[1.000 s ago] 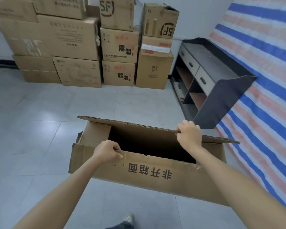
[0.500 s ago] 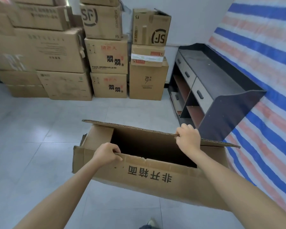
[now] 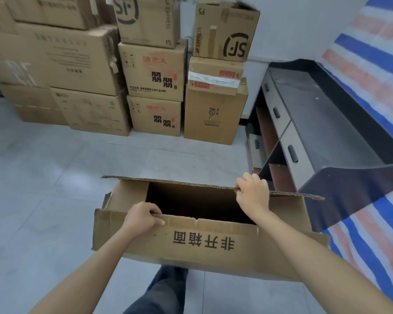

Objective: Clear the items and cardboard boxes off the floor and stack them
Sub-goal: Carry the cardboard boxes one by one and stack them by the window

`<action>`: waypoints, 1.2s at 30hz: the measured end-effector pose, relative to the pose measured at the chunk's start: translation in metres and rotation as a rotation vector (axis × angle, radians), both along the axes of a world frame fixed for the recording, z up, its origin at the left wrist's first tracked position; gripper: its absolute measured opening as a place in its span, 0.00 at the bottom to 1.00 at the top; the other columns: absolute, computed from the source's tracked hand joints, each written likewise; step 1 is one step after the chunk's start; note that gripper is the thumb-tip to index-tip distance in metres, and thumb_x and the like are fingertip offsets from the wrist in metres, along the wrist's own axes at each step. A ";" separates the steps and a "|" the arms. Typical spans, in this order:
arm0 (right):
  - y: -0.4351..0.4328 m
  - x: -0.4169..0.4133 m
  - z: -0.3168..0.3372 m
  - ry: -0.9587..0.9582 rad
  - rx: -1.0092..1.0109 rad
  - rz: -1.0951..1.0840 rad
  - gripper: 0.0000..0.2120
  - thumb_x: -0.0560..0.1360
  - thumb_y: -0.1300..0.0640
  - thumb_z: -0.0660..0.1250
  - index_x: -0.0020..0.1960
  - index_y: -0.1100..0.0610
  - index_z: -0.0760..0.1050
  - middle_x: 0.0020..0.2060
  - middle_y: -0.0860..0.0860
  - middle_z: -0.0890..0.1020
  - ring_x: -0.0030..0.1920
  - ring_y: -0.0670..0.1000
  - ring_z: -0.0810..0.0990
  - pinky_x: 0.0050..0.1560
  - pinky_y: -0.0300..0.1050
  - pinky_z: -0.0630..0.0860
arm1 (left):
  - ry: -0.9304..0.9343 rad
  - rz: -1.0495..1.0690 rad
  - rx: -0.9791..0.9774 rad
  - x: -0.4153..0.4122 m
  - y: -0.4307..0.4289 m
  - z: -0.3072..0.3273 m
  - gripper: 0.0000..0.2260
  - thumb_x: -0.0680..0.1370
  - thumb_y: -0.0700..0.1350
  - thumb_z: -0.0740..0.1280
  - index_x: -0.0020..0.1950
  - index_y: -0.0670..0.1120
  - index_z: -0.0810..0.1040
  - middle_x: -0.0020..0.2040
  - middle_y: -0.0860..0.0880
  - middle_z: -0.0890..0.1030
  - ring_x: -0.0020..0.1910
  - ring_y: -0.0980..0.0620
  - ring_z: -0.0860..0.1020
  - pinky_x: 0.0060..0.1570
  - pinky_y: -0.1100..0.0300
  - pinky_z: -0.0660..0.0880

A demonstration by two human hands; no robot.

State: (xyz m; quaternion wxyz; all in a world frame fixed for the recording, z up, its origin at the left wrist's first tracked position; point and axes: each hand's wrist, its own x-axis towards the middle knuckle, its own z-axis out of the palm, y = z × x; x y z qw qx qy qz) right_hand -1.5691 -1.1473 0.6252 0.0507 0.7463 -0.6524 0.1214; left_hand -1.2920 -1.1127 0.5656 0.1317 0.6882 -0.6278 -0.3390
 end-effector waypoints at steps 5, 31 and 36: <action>-0.111 -0.010 -0.016 0.015 0.073 0.043 0.15 0.53 0.70 0.79 0.27 0.58 0.74 0.26 0.51 0.74 0.28 0.52 0.73 0.29 0.41 0.60 | 0.004 0.015 0.039 -0.011 -0.109 -0.018 0.06 0.70 0.44 0.74 0.41 0.52 0.79 0.41 0.55 0.79 0.45 0.55 0.77 0.49 0.58 0.77; -0.601 -0.144 -0.080 -0.097 0.231 0.174 0.08 0.76 0.65 0.58 0.48 0.60 0.76 0.47 0.53 0.76 0.50 0.53 0.72 0.46 0.44 0.66 | -0.391 0.148 -0.033 -0.153 -0.543 -0.042 0.10 0.75 0.48 0.68 0.54 0.47 0.81 0.51 0.51 0.80 0.54 0.52 0.73 0.51 0.61 0.70; -0.659 -0.140 -0.089 0.006 0.282 0.228 0.10 0.59 0.66 0.76 0.33 0.57 0.76 0.32 0.50 0.76 0.35 0.51 0.76 0.30 0.42 0.67 | -0.416 0.198 -0.001 -0.165 -0.588 -0.067 0.09 0.76 0.47 0.67 0.54 0.47 0.81 0.51 0.52 0.80 0.53 0.51 0.73 0.49 0.60 0.71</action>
